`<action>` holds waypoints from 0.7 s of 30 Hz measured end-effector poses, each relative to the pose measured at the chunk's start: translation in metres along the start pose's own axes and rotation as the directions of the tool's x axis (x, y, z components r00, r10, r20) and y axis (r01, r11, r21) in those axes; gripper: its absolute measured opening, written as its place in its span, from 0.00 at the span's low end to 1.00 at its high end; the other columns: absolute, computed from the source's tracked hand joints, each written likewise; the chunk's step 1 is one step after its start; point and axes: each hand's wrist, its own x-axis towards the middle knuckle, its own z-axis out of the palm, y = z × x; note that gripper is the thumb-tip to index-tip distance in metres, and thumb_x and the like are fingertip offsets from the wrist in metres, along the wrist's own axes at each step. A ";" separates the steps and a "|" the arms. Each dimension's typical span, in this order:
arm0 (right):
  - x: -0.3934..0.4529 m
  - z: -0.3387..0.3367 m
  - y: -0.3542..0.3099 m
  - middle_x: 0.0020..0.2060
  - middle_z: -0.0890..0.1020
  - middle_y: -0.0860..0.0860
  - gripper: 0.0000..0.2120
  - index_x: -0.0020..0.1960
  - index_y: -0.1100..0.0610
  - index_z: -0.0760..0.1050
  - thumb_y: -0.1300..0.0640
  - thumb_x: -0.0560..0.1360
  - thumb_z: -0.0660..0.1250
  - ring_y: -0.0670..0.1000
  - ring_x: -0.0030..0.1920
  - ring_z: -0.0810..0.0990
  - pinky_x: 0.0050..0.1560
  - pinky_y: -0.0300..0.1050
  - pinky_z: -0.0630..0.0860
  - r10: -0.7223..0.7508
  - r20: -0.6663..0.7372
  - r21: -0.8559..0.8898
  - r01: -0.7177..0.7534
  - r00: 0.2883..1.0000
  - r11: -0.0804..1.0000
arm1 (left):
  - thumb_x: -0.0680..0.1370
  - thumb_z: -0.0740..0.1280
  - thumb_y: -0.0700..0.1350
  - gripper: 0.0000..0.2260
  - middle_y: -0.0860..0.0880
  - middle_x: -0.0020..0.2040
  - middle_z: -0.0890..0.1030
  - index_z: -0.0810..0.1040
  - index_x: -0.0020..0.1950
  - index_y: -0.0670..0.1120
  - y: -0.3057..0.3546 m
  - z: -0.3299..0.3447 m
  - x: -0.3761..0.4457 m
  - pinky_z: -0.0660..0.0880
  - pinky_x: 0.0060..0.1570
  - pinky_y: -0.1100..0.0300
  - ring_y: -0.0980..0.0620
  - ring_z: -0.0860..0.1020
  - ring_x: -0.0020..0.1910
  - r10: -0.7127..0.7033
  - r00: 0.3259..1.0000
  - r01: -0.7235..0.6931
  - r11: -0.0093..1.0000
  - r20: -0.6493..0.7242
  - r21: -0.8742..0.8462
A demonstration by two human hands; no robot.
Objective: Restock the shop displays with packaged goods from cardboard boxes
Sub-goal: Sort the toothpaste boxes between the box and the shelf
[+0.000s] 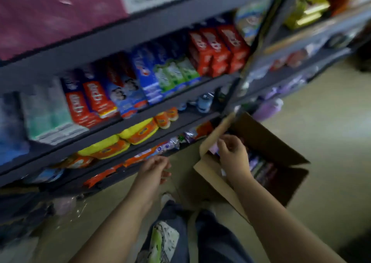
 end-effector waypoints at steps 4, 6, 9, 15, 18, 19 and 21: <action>-0.014 -0.056 0.083 0.46 0.80 0.48 0.04 0.52 0.50 0.75 0.53 0.78 0.65 0.46 0.45 0.79 0.45 0.43 0.75 0.258 -0.114 0.093 -0.248 0.960 0.964 | 0.80 0.62 0.41 0.06 0.48 0.42 0.80 0.76 0.45 0.49 -0.026 0.048 0.020 0.71 0.35 0.61 0.53 0.77 0.35 -0.037 0.989 0.010 0.983 0.144 0.184; -0.023 -0.076 0.117 0.45 0.80 0.50 0.05 0.52 0.53 0.76 0.54 0.78 0.65 0.47 0.44 0.79 0.43 0.43 0.73 0.337 -0.176 0.121 -0.319 0.925 0.940 | 0.80 0.62 0.41 0.06 0.48 0.42 0.80 0.75 0.44 0.48 -0.039 0.073 0.026 0.71 0.34 0.61 0.53 0.76 0.35 -0.059 0.977 0.002 0.964 0.205 0.267; -0.032 -0.097 0.160 0.43 0.80 0.49 0.06 0.53 0.55 0.76 0.55 0.77 0.66 0.50 0.44 0.79 0.42 0.43 0.75 0.427 -0.227 0.187 -0.391 0.875 0.901 | 0.81 0.61 0.41 0.06 0.48 0.42 0.79 0.74 0.45 0.48 -0.057 0.110 0.032 0.71 0.34 0.62 0.53 0.76 0.35 -0.090 0.956 -0.027 0.922 0.281 0.387; -0.038 -0.126 0.213 0.41 0.80 0.51 0.07 0.55 0.56 0.75 0.56 0.78 0.64 0.50 0.41 0.79 0.40 0.44 0.74 0.490 -0.176 0.289 -0.431 0.854 0.855 | 0.81 0.59 0.41 0.07 0.49 0.42 0.78 0.73 0.45 0.49 -0.083 0.165 0.041 0.70 0.36 0.61 0.53 0.75 0.35 -0.084 0.944 -0.112 0.829 0.319 0.548; -0.034 -0.139 0.233 0.42 0.80 0.51 0.07 0.56 0.57 0.74 0.57 0.79 0.63 0.49 0.40 0.78 0.38 0.39 0.73 0.510 -0.137 0.339 -0.444 0.849 0.830 | 0.81 0.59 0.40 0.08 0.48 0.43 0.78 0.73 0.44 0.49 -0.095 0.189 0.042 0.70 0.35 0.61 0.53 0.75 0.36 -0.068 0.945 -0.140 0.801 0.321 0.582; -0.031 -0.144 0.239 0.42 0.79 0.51 0.07 0.56 0.57 0.74 0.57 0.79 0.63 0.48 0.40 0.78 0.38 0.39 0.73 0.517 -0.125 0.350 -0.450 0.847 0.821 | 0.81 0.59 0.40 0.08 0.48 0.43 0.78 0.73 0.44 0.49 -0.098 0.196 0.042 0.70 0.35 0.61 0.53 0.75 0.36 -0.065 0.945 -0.144 0.796 0.320 0.588; -0.022 -0.150 0.252 0.43 0.79 0.51 0.07 0.56 0.56 0.73 0.57 0.79 0.63 0.48 0.40 0.78 0.37 0.38 0.72 0.532 -0.099 0.372 -0.464 0.841 0.804 | 0.81 0.59 0.40 0.08 0.48 0.44 0.78 0.73 0.44 0.49 -0.106 0.210 0.046 0.70 0.36 0.61 0.52 0.75 0.37 -0.060 0.943 -0.158 0.785 0.326 0.599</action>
